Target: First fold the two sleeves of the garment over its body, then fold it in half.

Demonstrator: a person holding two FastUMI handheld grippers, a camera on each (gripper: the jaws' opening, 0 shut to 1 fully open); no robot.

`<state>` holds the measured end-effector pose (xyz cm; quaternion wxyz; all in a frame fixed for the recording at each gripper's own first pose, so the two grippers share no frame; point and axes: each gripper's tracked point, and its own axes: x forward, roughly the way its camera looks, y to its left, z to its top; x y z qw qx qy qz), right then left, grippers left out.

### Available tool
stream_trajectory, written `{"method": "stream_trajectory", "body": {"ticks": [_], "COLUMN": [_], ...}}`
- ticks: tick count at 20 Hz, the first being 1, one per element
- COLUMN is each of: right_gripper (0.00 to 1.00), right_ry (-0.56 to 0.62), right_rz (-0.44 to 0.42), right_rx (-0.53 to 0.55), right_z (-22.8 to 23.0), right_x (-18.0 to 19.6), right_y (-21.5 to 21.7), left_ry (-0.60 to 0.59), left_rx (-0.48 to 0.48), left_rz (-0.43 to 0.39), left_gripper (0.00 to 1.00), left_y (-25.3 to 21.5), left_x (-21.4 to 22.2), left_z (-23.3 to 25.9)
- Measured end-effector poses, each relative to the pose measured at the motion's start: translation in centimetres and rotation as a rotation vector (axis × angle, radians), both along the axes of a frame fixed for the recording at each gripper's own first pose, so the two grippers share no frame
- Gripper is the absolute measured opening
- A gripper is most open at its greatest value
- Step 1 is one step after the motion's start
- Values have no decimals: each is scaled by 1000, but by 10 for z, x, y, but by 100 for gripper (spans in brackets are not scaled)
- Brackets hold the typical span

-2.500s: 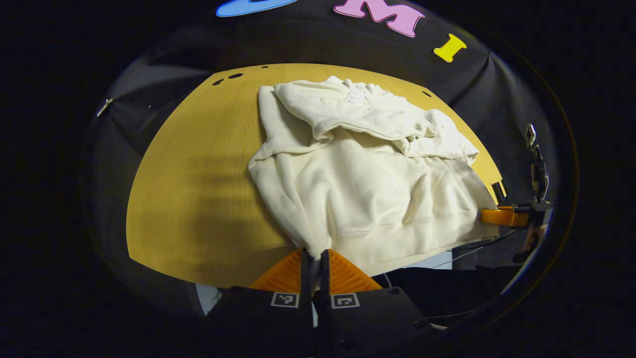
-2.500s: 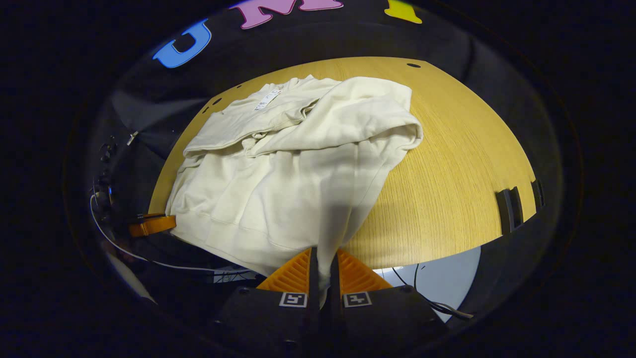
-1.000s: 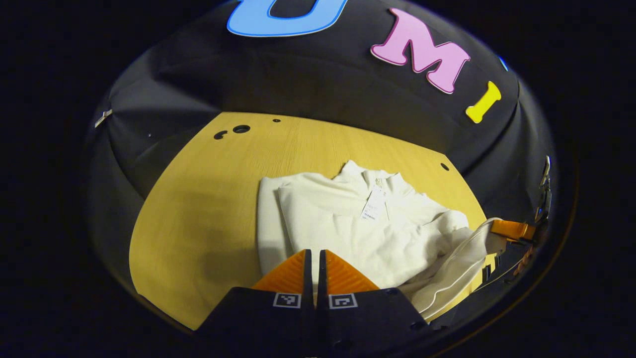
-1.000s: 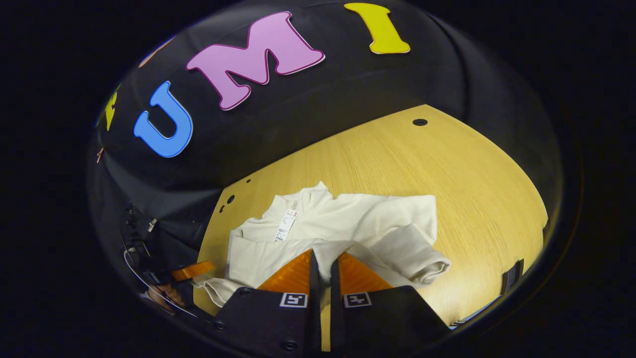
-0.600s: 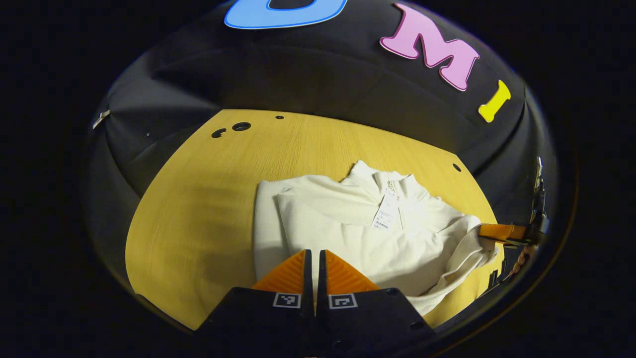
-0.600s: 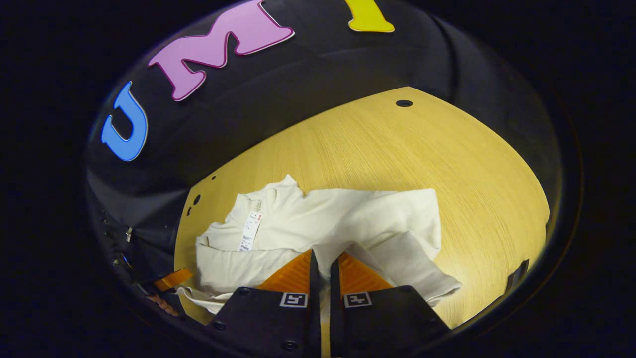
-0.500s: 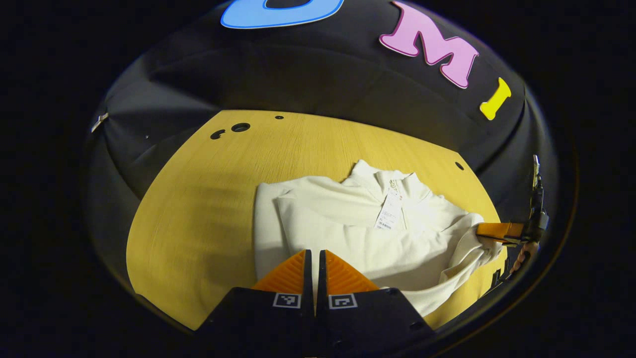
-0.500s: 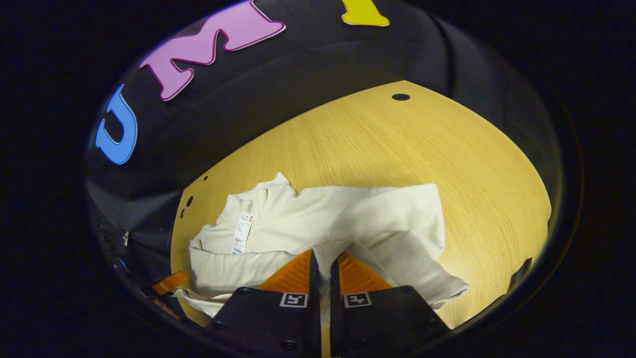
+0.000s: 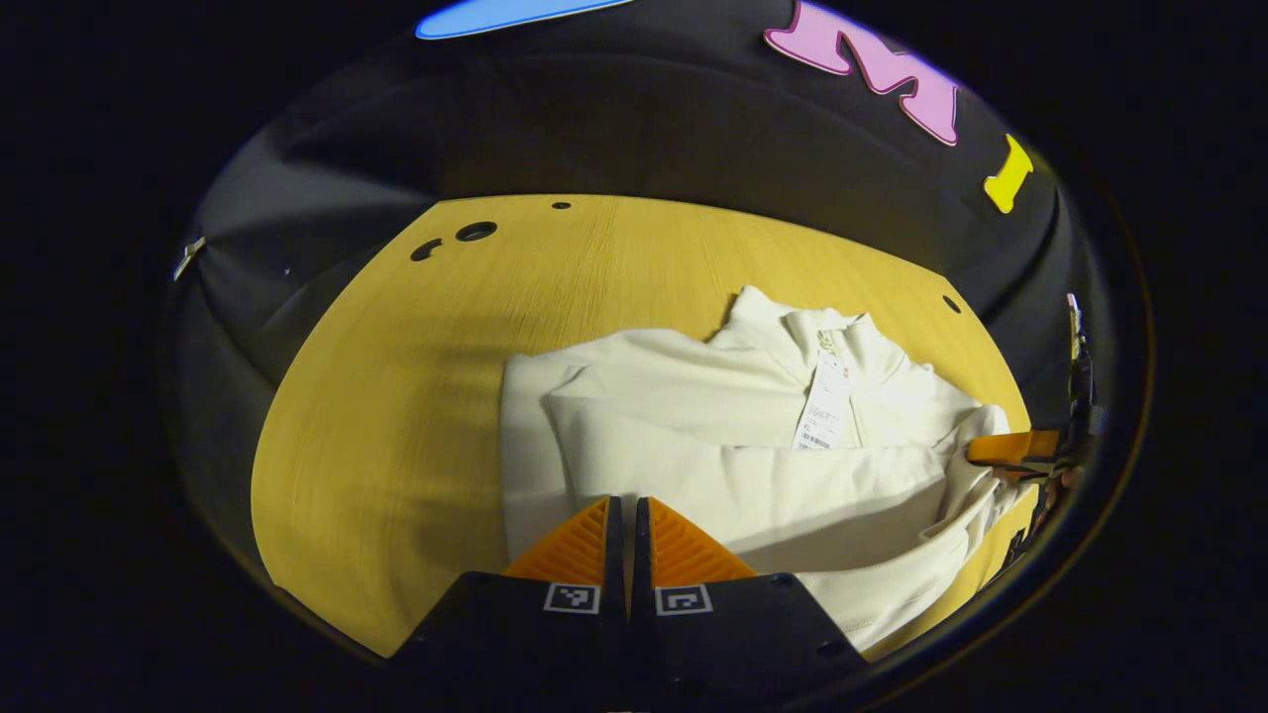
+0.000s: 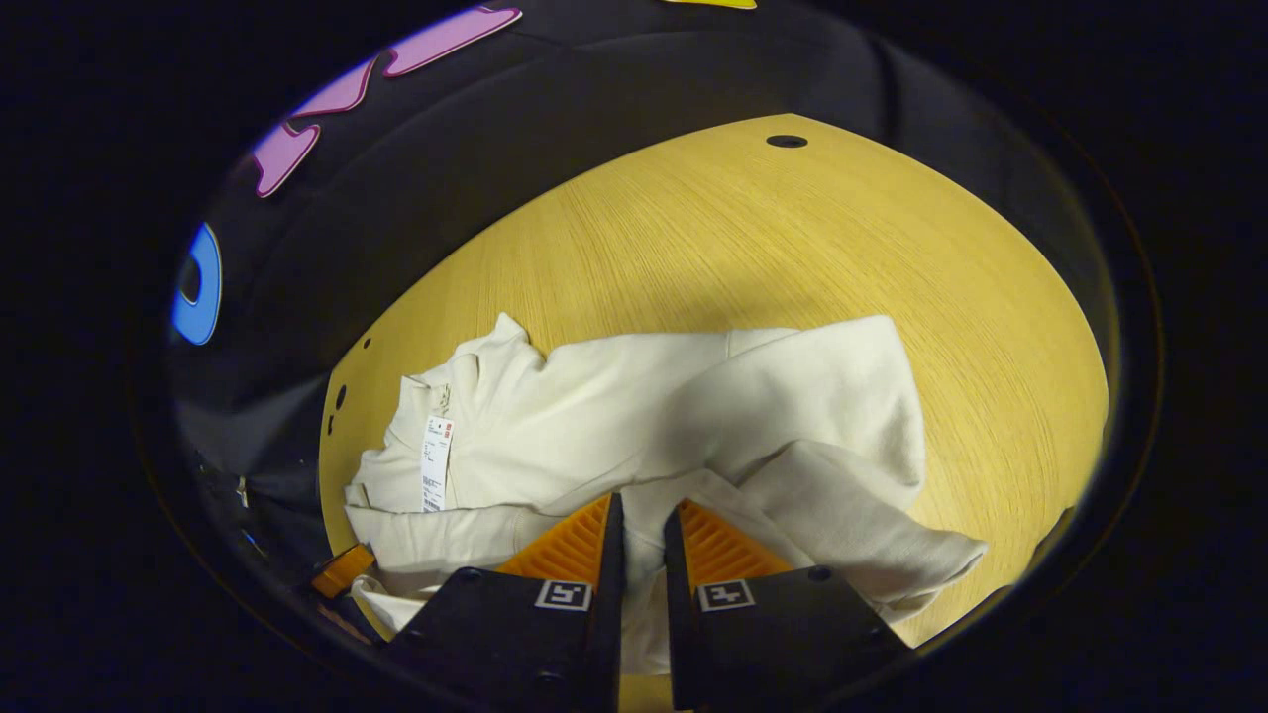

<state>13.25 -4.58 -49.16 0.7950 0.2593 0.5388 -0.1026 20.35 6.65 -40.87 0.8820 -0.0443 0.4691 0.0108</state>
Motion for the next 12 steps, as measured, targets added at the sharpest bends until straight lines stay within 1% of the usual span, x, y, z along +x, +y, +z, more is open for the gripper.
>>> {"method": "stream_trajectory", "body": {"ticks": [2,3,4,5,6,8,9,10,12], "right_gripper": [33,49,60,75,79,81,99,87,87], "right_ry": [-40,-63,-87,-108,-130,-165,-178,-190,-211], "right_rz": [4,10,18,20,17,4,0,-2,-1], "right_rx": [25,42,50,46,46,36,34,26,9], "right_z": [9,16,21,28,36,52,59,66,79], "right_x": [5,7,9,9,10,7,5,1,-7], "right_y": [5,11,14,13,13,7,4,1,-5], "left_ry": [-19,-28,-38,-52,-69,-111,-135,-146,-168], "left_rx": [-5,-13,-21,-20,-6,17,14,9,-11], "left_rz": [-1,-9,-20,-29,-35,-44,-55,-64,-75], "left_gripper": [6,6,11,18,30,54,65,68,70], "left_y": [-1,-3,-5,-6,-4,-3,-6,-9,-16], "left_x": [5,5,4,5,5,2,0,-5,-15], "left_z": [2,4,7,13,20,38,48,57,72]}}
